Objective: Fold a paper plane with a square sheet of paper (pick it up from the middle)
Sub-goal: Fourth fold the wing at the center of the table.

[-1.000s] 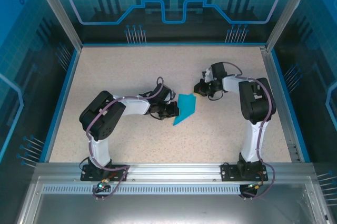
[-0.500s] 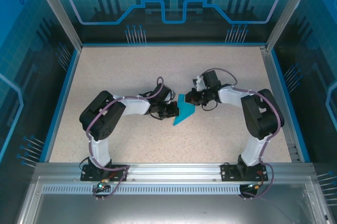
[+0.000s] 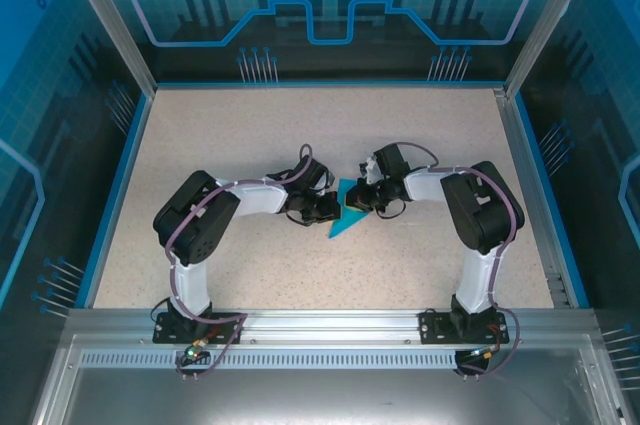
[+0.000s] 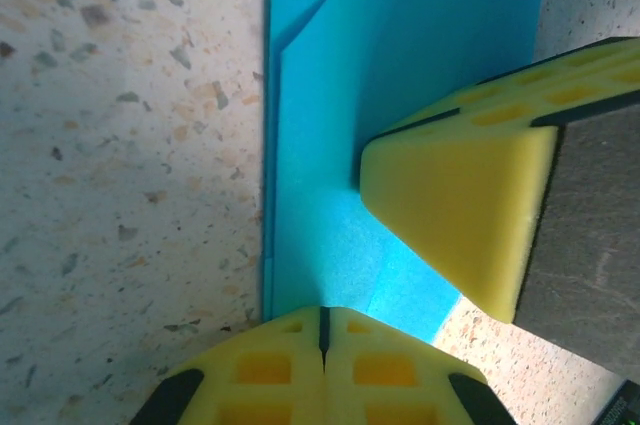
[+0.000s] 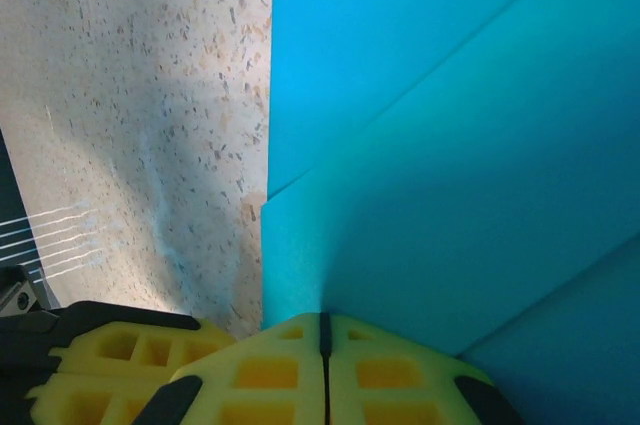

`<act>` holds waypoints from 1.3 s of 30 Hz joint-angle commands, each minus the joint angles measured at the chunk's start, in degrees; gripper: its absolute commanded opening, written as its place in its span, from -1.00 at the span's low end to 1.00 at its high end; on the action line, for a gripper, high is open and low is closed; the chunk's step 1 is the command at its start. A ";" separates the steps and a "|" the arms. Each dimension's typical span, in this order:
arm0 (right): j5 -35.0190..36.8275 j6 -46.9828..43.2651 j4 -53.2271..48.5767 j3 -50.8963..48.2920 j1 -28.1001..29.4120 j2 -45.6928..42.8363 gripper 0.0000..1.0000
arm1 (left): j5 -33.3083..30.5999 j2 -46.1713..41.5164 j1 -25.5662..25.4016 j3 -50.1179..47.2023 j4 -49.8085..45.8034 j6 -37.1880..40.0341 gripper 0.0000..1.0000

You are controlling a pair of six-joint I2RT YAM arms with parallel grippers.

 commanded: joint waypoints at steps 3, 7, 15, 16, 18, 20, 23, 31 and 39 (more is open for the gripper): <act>4.03 -1.97 -6.33 0.34 0.27 2.93 -0.89 | 0.12 0.86 0.09 1.97 -8.34 2.36 -1.00; 5.15 -3.06 -8.33 0.37 -0.11 3.67 -0.89 | 4.43 -3.61 0.09 3.84 -7.32 2.71 -0.80; 4.33 -3.14 -8.51 0.39 -0.44 4.51 -0.89 | 5.81 -8.71 0.10 3.04 -5.31 1.58 -0.60; 4.37 -3.05 -8.56 0.44 -0.44 4.53 -0.89 | 6.49 -8.44 0.10 2.80 -4.81 1.20 -0.60; 4.27 -2.96 -8.66 0.56 -0.45 4.71 -0.89 | 7.34 -7.25 0.08 2.75 -4.50 0.71 -0.60; 4.30 -2.87 -8.95 0.70 -0.45 4.98 -0.89 | 8.30 -5.88 0.12 2.75 -4.38 0.29 -0.60; 4.23 -2.81 -9.09 0.59 -0.44 5.16 -0.89 | 9.39 -4.08 -0.02 3.01 -5.00 -0.26 -0.60; 4.35 -2.70 -9.44 0.79 -0.45 5.43 -0.89 | 8.67 -0.60 -0.63 4.15 -7.50 0.33 -0.61; 4.40 -2.96 -10.19 1.18 -0.45 5.92 -0.89 | 5.99 -0.09 -0.81 2.90 -9.25 0.45 -0.62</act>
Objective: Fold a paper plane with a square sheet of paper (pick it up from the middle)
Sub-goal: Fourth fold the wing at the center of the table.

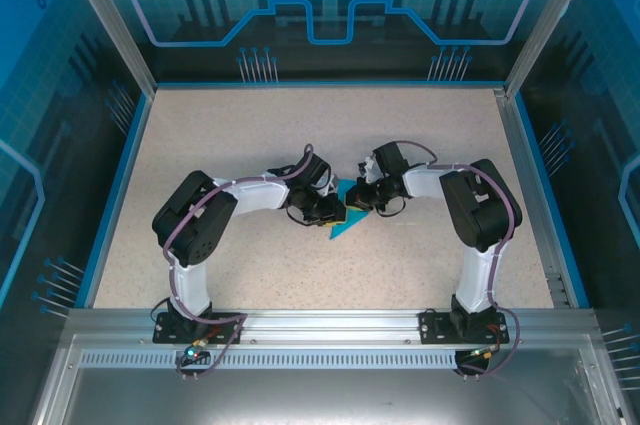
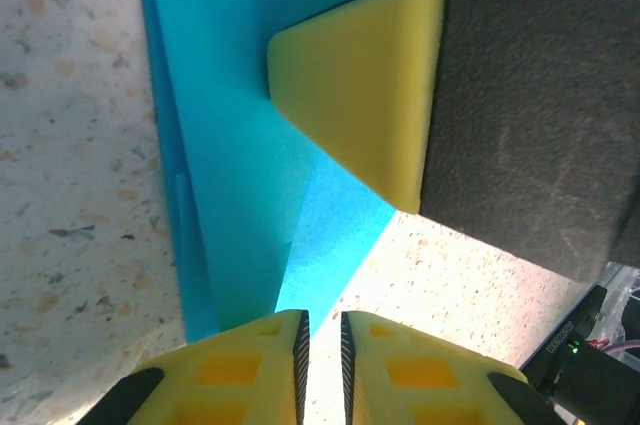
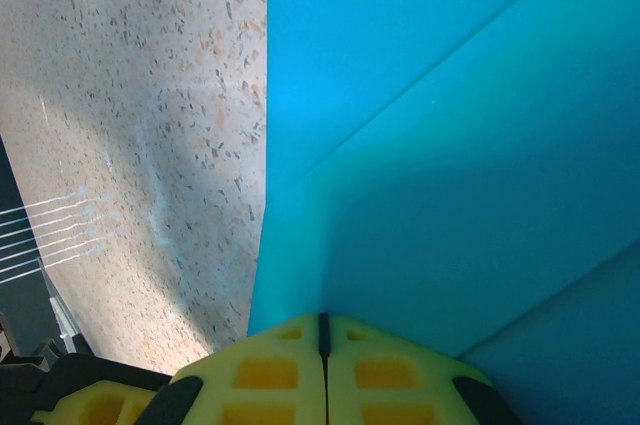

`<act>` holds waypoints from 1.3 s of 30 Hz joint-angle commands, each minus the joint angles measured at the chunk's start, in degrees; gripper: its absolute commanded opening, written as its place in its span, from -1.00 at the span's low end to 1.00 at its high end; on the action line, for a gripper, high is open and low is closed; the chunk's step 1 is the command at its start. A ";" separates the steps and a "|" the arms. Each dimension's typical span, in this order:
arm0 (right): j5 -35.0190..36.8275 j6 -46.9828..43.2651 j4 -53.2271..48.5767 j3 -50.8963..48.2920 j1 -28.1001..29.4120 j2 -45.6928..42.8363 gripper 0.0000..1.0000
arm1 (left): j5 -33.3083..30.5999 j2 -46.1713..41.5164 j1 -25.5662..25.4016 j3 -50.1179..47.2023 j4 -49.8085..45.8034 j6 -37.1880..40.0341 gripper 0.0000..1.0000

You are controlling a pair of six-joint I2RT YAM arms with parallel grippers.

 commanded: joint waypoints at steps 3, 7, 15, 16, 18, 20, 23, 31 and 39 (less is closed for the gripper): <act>5.56 -1.29 -6.83 -0.94 -0.06 4.57 -0.89 | -1.41 0.66 -0.70 -0.90 -2.14 -0.32 -0.62; 5.76 -1.47 -7.45 -0.62 -0.07 4.99 -0.90 | -2.16 1.24 -0.88 -1.65 -2.49 -0.82 -0.62; 5.55 -1.48 -7.32 -0.83 -0.07 5.26 -0.90 | -2.62 1.88 -0.88 -2.56 -2.05 -1.53 -0.62; 5.47 -1.51 -7.27 -0.83 -0.07 5.26 -0.90 | -2.60 1.81 -0.81 -2.35 -2.16 -1.51 -0.62; 5.54 -1.52 -7.36 -0.72 -0.05 5.30 -0.90 | -2.55 1.39 -0.96 -2.11 -2.26 -1.42 -0.62; 5.49 -1.56 -7.43 -0.78 -0.09 5.13 -0.90 | -2.70 0.87 -1.02 -1.99 -2.79 -1.42 -0.62; 5.51 -1.56 -7.44 -0.77 -0.05 5.09 -0.90 | -4.16 0.82 -1.14 -2.06 -3.79 -1.33 -0.62; 5.92 -1.74 -7.71 -0.85 -0.05 5.42 -0.90 | -3.52 3.29 -1.39 -3.83 -2.83 -2.20 -0.64; 5.86 -1.65 -7.72 -0.92 -0.05 5.46 -0.91 | -1.71 -1.10 -1.49 -4.96 -0.74 -2.65 -0.69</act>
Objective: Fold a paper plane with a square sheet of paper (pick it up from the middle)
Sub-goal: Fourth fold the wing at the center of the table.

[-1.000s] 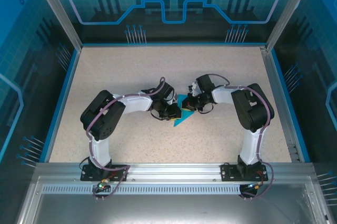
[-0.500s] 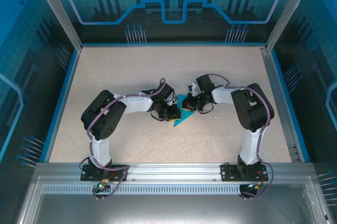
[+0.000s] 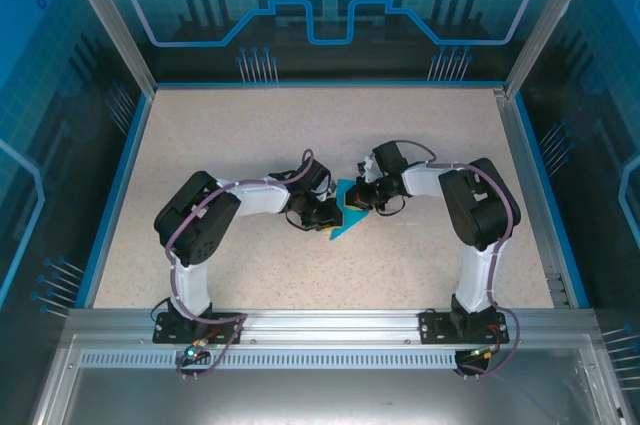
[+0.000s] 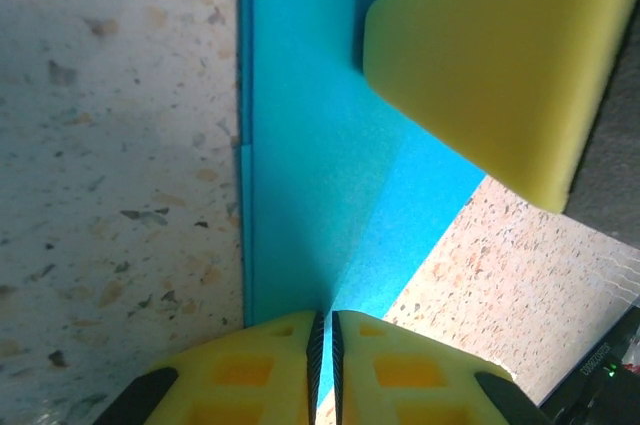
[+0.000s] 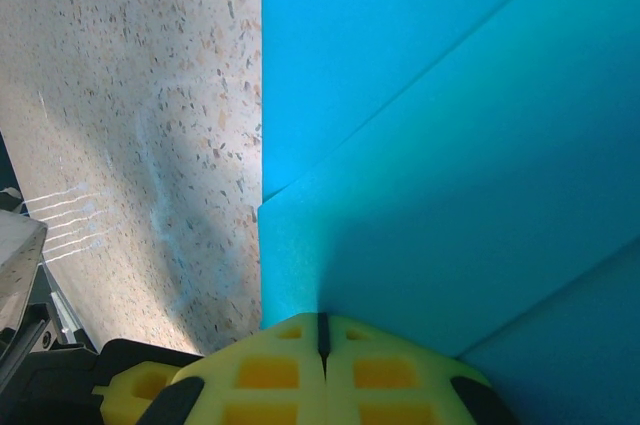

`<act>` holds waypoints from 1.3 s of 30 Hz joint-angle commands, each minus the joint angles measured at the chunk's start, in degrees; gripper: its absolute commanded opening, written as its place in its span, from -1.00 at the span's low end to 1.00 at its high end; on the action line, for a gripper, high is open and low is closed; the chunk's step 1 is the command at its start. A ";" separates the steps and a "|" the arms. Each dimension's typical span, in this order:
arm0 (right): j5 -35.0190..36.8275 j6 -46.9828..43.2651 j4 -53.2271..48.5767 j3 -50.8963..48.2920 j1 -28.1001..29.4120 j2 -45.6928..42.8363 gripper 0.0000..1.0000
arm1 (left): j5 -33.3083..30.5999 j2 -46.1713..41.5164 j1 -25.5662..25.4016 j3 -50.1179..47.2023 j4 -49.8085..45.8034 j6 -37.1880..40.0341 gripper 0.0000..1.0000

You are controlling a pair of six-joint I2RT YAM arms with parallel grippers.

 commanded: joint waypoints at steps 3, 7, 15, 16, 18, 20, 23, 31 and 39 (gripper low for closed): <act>6.41 -1.06 -6.37 -1.87 -0.09 4.86 -0.91 | 1.36 -4.21 -0.81 -2.79 -1.72 -1.13 -0.69; 6.22 -1.06 -6.27 -1.66 -0.07 5.26 -0.91 | 2.14 -5.84 -0.82 -3.10 -1.29 -1.07 -0.68; 5.84 -0.97 -6.19 -1.50 -0.06 5.96 -0.90 | 1.44 -4.15 -1.27 -3.44 -2.47 -0.99 -0.68; 5.80 -1.02 -6.26 -1.44 -0.10 6.00 -0.91 | 1.31 -3.71 -1.28 -3.51 -2.61 -1.04 -0.68; 5.80 -1.05 -6.27 -1.51 -0.09 6.03 -0.91 | 1.43 -3.03 -1.36 -3.78 -2.60 -1.42 -0.68; 5.88 -1.06 -6.36 -1.44 -0.05 6.00 -0.91 | 1.16 -2.47 -1.42 -4.12 -2.75 -1.67 -0.68; 5.89 -1.08 -6.46 -1.40 -0.05 6.07 -0.91 | 0.59 -2.03 -1.41 -4.89 -2.99 -1.87 -0.68; 6.09 -1.24 -6.62 -1.48 -0.05 6.14 -0.91 | -0.14 -1.37 -1.53 -6.25 -3.49 -2.39 -0.68; 6.25 -1.23 -6.75 -1.60 -0.10 6.39 -0.91 | -2.10 -2.11 -1.59 -7.37 -5.49 -2.39 -0.68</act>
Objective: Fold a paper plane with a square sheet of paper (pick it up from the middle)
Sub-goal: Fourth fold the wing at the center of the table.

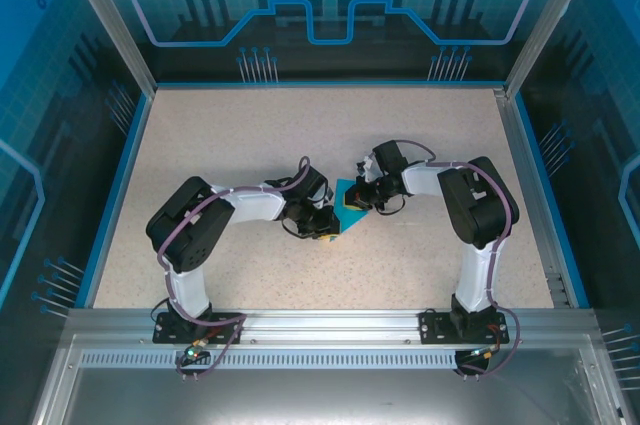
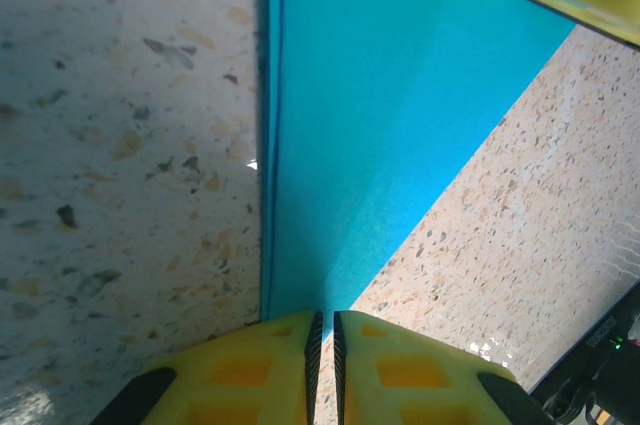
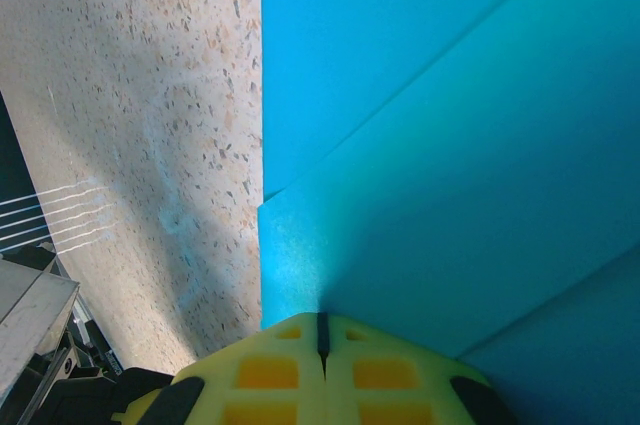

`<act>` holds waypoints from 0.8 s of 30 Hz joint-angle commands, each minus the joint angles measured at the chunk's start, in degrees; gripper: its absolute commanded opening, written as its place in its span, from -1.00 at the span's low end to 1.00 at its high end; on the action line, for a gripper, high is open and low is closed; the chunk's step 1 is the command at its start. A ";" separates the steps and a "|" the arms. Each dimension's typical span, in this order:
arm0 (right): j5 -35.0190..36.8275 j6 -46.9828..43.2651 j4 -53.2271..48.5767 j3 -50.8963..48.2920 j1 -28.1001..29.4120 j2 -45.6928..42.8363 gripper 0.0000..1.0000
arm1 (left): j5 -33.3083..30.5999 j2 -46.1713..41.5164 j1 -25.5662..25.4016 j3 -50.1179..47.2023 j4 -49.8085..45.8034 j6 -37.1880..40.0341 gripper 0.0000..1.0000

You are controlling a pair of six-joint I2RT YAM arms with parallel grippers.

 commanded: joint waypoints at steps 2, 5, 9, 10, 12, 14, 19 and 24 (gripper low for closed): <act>7.99 -0.86 -6.43 -2.29 0.24 5.40 -0.91 | -1.87 0.77 -0.54 -3.44 -5.41 -1.11 -0.68; 8.05 -0.91 -6.61 -2.26 0.31 5.49 -0.91 | -0.22 0.55 -0.78 -5.38 -4.21 -1.44 -0.68; 8.33 -1.09 -6.94 -2.31 0.33 5.40 -0.91 | -0.38 -0.28 -1.03 -7.71 -5.95 -0.33 -0.71; 8.42 -1.08 -6.81 -2.35 0.33 5.40 -0.91 | -0.48 -0.75 -1.02 -8.17 -6.16 -0.19 -0.72; 8.64 -1.09 -6.89 -2.42 0.26 5.48 -0.91 | -0.48 -1.63 -1.12 -8.74 -6.73 0.21 -0.73; 8.62 -1.09 -6.89 -2.36 0.33 5.60 -0.91 | -0.40 -2.43 -1.20 -8.79 -7.41 0.79 -0.75; 8.91 -1.01 -7.23 -2.13 0.32 5.93 -0.91 | -0.16 -4.92 -1.80 -7.68 -9.58 2.59 -0.78; 8.77 -1.00 -7.15 -2.14 0.33 6.07 -0.91 | -0.65 -7.93 -1.73 -6.36 -10.19 3.32 -0.80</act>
